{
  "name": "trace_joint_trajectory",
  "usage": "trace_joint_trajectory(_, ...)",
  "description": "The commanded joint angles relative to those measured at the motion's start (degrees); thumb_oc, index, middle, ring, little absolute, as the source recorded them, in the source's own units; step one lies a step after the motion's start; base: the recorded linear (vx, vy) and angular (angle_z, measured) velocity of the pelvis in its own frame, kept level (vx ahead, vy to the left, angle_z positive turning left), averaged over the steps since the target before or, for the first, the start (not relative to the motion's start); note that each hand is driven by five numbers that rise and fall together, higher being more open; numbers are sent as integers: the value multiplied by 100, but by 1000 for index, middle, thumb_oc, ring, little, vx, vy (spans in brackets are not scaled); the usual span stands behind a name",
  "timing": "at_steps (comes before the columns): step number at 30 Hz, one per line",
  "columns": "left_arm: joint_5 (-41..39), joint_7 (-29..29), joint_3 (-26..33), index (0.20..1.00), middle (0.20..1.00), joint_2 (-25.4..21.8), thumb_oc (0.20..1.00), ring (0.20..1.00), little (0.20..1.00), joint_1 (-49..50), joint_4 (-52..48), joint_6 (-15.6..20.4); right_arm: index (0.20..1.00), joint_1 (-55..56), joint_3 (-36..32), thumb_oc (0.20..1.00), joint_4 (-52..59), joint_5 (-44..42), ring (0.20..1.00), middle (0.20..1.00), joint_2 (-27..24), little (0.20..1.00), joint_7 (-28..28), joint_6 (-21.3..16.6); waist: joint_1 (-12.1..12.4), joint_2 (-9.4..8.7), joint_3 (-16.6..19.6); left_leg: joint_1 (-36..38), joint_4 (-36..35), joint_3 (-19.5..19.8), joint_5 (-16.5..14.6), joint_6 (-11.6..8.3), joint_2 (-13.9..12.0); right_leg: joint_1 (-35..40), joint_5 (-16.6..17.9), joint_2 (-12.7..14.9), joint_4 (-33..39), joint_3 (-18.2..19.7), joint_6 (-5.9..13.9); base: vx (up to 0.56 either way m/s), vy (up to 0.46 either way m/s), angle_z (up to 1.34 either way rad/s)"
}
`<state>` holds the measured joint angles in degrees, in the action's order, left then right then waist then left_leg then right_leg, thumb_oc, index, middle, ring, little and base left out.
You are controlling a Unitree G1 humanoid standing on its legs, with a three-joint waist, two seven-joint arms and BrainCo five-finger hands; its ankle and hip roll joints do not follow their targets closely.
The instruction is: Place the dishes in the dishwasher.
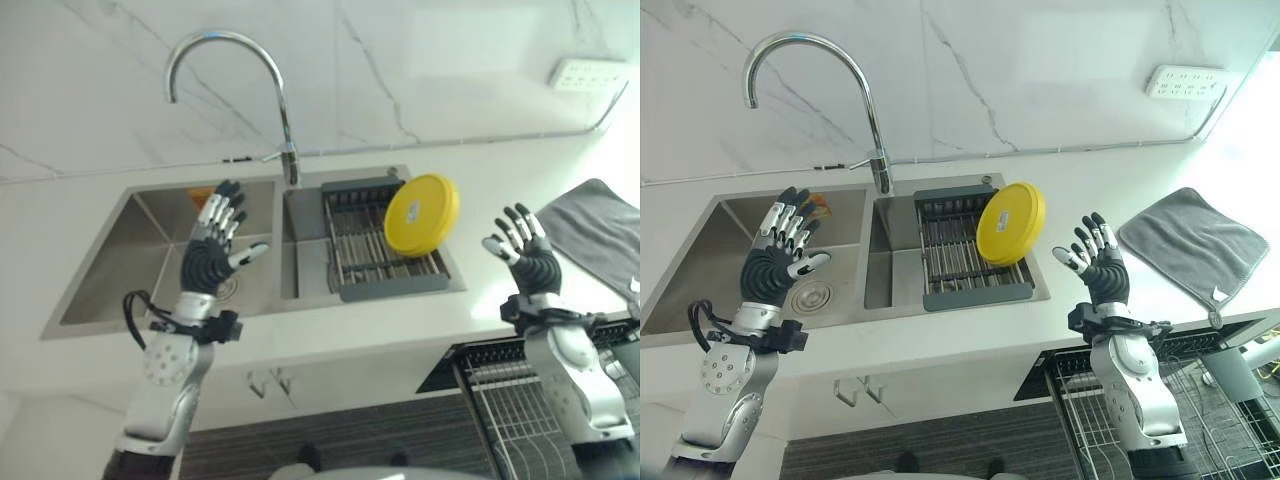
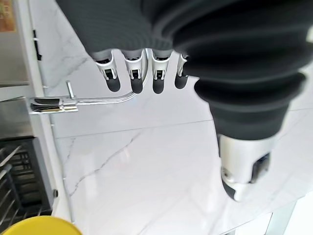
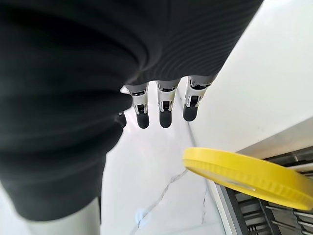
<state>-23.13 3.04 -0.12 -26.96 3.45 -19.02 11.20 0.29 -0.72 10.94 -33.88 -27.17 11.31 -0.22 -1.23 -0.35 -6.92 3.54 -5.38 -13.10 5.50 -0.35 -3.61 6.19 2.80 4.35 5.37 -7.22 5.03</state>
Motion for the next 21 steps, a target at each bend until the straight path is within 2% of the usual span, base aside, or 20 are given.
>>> trace_joint_trajectory(1, 229, 9, -67, 1000, 1000, -179, 1000, 1000, 1000, -487, 126, 179, 1000, -626, -253, 1000, -56, -118, 1000, 1000, 34, 1000, 129, -228, 16, -23, 162, 472, 38, 441, -715, -228, -177, 93, -102, 26, -37, -181, 165, 37, -37, -2)
trace_joint_trajectory(11, 244, -17, -164, 1000, 1000, -204, 1000, 1000, 1000, -672, 344, 169, 1000, -1161, -468, 1000, -1128, -528, 1000, 1000, -83, 1000, 188, -20, 131, -28, 239, 458, 38, 313, -672, -313, -283, 116, -114, 58, -37, -422, 150, 15, -17, 2)
trace_joint_trajectory(21, 203, -62, -304, 1000, 1000, -281, 1000, 1000, 1000, -840, 486, 96, 1000, -1697, -421, 1000, -1996, -1335, 1000, 1000, -337, 1000, 64, 685, 300, -77, 263, 438, 38, 389, -663, -348, -306, 167, -144, 62, -37, -537, 125, 25, -13, 8)
